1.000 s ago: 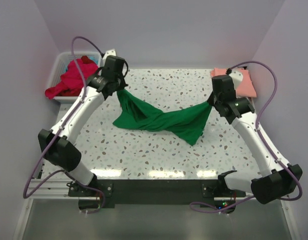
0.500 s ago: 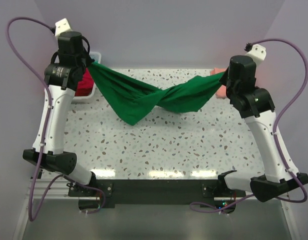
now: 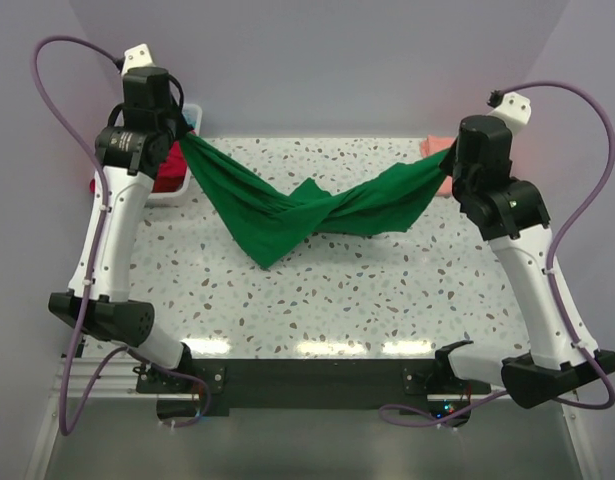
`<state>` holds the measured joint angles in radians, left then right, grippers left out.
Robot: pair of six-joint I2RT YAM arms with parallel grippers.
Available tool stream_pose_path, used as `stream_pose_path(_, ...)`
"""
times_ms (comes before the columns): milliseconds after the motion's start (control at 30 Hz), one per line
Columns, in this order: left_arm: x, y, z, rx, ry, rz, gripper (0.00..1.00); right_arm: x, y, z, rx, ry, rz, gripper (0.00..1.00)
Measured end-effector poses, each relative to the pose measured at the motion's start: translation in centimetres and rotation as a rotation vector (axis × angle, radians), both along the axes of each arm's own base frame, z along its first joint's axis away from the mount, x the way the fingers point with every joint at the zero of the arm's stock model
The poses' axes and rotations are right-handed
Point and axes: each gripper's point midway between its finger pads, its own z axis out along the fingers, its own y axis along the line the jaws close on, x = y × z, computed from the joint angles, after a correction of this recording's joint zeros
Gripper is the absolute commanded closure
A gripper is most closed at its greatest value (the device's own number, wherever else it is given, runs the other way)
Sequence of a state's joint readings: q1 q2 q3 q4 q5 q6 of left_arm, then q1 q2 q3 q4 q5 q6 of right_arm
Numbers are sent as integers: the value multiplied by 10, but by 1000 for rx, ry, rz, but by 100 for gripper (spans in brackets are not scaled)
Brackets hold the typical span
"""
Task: Fold and stack the t-shirts
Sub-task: Flatten the tshirt out
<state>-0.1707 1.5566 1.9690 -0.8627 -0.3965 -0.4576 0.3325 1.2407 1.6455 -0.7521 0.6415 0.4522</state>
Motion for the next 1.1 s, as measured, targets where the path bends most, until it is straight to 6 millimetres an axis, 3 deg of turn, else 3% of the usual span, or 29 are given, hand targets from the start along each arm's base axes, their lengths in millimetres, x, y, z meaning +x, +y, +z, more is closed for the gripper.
stream_pose_path(133, 7, -2, -9, 6, 23, -9, 100, 0, 1, -17, -4, 34, 2, 100)
stream_pose_path(233, 28, -9, -35, 2, 62, -25, 100, 3, 3, -42, -9, 86, -1, 100)
stream_pose_path(333, 54, -18, -81, -3, 135, -47, 100, 7, 6, -74, -19, 161, -3, 100)
stream_pose_path(533, 120, -45, -204, -36, 299, -108, 96, 24, 14, -116, -26, 251, -4, 100)
stream_pose_path(633, 135, -53, -251, -49, 360, -130, 75, 33, 19, -128, -25, 273, -2, 100)
stream_pose_path(667, 137, -55, -265, -52, 379, -135, 56, 36, 20, -131, -25, 276, -2, 100)
stream_pose_path(700, 140, -57, -278, -57, 395, -139, 44, 39, 21, -134, -25, 280, -2, 100)
stream_pose_path(767, 142, -58, -291, -53, 411, -145, 22, 45, 23, -142, -27, 296, -1, 100)
stream_pose_path(867, 146, -56, -289, -42, 400, -142, 16, 50, 27, -154, -27, 322, 2, 100)
stream_pose_path(1000, 153, -51, -263, -21, 334, -123, 6, 53, 31, -168, -21, 349, 13, 100)
stream_pose_path(1100, 148, -47, -236, -14, 293, -108, 5, 52, 31, -172, -22, 356, 13, 100)
